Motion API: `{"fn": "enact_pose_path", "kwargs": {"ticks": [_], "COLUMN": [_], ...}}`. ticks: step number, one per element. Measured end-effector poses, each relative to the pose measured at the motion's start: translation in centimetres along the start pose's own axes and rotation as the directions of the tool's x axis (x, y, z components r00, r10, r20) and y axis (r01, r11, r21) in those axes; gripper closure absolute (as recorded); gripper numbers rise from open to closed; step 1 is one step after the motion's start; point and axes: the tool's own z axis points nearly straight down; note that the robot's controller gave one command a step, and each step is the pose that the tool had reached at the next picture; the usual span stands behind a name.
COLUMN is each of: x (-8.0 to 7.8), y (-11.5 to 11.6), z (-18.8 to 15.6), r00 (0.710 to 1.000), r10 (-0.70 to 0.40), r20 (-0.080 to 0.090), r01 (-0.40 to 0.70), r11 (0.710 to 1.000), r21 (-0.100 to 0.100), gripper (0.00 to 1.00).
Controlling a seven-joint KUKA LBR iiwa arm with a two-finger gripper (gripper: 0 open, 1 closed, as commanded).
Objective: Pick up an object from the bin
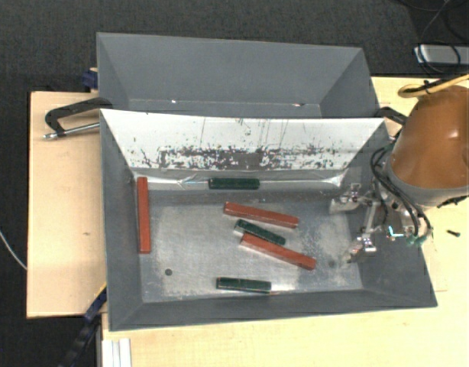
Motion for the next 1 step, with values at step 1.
{"fn": "enact_pose_path", "kwargs": {"ticks": [1], "x": [-0.19], "y": [0.04], "z": [-0.40], "r00": [1.000], "r10": [-0.002], "r20": [0.009], "r01": [0.002], "r11": [1.000], "r21": [0.001], "gripper": [0.00]}}
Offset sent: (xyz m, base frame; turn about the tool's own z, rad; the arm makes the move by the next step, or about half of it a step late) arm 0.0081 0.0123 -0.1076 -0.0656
